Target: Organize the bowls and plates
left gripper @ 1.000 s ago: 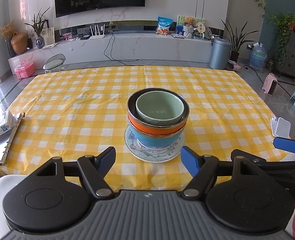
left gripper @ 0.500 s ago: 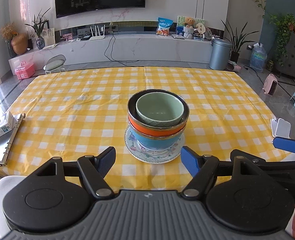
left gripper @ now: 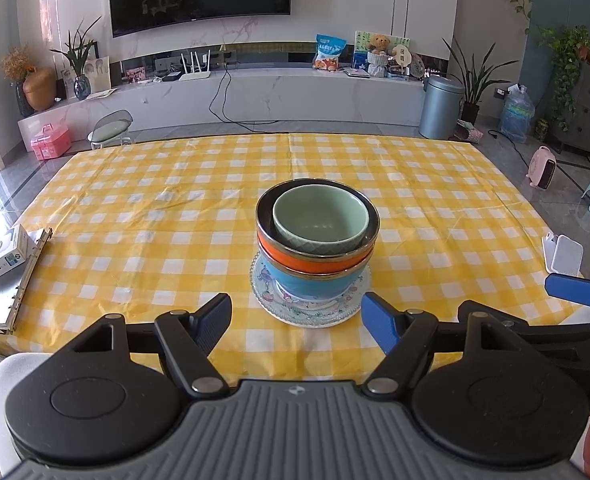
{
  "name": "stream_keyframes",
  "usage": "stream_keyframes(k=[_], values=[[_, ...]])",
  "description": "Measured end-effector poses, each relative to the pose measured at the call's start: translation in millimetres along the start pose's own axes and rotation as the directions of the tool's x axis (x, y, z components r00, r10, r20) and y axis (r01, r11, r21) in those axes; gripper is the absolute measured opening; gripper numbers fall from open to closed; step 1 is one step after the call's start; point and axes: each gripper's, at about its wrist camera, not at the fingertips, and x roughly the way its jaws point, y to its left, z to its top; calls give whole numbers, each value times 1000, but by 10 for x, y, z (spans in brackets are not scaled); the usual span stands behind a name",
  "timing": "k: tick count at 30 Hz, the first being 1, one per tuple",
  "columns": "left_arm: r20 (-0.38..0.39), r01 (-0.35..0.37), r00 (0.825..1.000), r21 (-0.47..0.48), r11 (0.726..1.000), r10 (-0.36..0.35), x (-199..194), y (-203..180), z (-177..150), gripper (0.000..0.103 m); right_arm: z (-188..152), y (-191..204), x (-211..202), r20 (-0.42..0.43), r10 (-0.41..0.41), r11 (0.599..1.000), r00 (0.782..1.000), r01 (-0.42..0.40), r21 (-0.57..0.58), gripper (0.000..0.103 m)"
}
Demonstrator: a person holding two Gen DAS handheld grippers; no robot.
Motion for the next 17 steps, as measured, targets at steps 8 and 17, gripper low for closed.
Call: stream_keyframes(k=[8, 17], values=[[2, 0, 1000, 3, 1000, 0, -10, -2, -2, 87, -8, 5, 0, 0, 0, 1000, 1000, 0, 0, 96], [12, 4, 1000, 9, 1000, -4, -27, -14, 13, 86, -14, -12, 8, -3, -3, 1000, 1000, 3, 5, 96]])
